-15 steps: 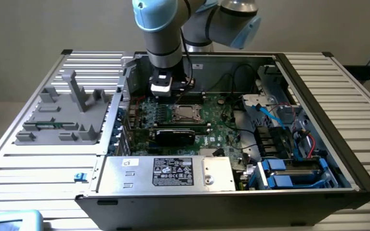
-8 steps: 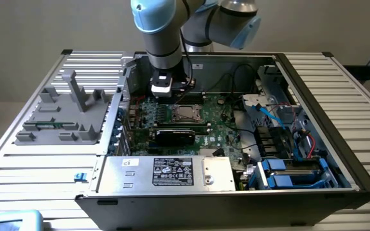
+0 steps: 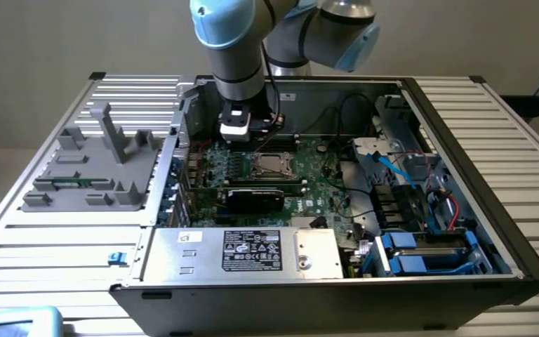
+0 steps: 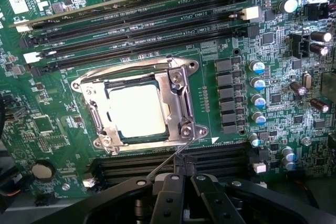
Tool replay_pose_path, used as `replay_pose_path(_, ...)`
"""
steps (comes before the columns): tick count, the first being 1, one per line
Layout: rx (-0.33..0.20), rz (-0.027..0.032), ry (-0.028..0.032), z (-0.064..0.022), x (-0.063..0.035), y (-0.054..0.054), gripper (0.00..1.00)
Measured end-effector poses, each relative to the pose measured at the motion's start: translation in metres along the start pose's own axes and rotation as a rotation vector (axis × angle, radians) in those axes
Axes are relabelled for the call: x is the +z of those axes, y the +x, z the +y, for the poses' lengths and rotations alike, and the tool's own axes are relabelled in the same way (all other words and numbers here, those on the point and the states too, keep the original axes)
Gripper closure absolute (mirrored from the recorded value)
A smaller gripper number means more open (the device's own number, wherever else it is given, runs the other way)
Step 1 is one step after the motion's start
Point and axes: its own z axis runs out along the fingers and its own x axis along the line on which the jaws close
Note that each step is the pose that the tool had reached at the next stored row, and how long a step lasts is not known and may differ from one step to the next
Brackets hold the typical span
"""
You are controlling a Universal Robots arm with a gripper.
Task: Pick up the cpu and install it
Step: 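Install the first cpu locking lever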
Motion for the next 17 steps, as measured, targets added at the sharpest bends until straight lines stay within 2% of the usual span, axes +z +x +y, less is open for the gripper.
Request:
replay_pose_path(6, 0.001, 0.0060, 0.0010, 0.0009, 0.0038, 0.0013, 0.89)
replay_pose_path(17, 0.002, 0.0071, 0.0011, 0.0015, 0.0056, 0.0059, 0.89)
